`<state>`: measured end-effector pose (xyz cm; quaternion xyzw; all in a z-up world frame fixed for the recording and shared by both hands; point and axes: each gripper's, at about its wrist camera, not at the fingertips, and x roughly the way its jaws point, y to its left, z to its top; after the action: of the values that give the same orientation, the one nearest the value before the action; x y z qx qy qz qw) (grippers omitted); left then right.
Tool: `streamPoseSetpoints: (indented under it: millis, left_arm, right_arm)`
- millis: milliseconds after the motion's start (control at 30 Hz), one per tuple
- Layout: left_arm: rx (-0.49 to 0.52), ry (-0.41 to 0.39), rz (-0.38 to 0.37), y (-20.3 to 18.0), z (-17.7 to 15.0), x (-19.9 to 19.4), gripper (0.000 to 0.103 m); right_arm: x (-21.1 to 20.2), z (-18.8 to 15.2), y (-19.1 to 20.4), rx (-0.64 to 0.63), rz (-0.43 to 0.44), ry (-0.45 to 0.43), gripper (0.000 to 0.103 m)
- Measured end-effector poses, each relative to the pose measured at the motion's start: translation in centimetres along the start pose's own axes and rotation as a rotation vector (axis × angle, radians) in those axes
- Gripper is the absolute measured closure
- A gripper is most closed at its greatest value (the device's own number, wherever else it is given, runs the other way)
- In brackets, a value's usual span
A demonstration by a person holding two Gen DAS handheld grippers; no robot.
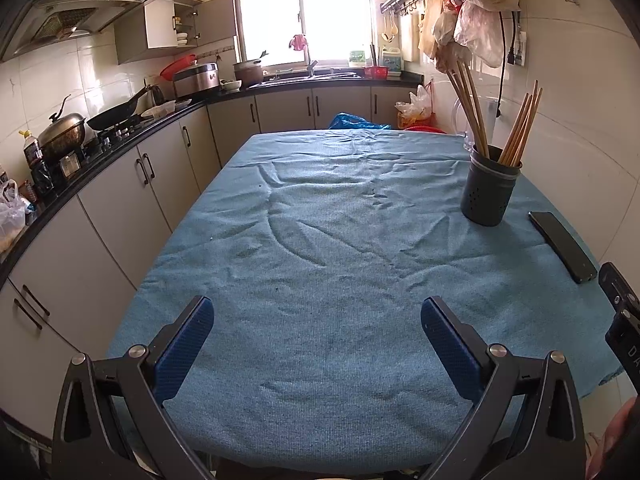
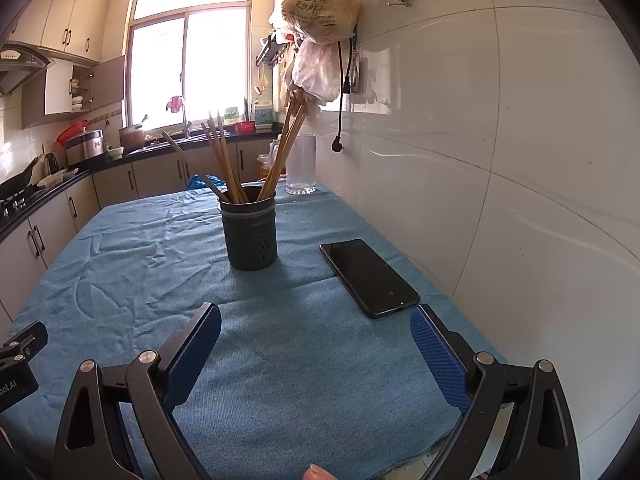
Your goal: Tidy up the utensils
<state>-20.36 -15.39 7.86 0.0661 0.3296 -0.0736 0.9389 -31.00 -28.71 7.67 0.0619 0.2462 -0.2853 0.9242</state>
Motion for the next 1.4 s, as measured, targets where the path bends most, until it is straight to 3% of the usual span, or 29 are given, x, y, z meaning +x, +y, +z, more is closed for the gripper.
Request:
streamPoseSetpoints:
  millis: [1400]
  left_arm:
    - [-0.003, 0.003, 0.001, -0.05, -0.13, 0.02, 0.000]
  right_arm:
    - [0.37, -0.26, 0.27, -0.013, 0.002, 0.023, 0.005]
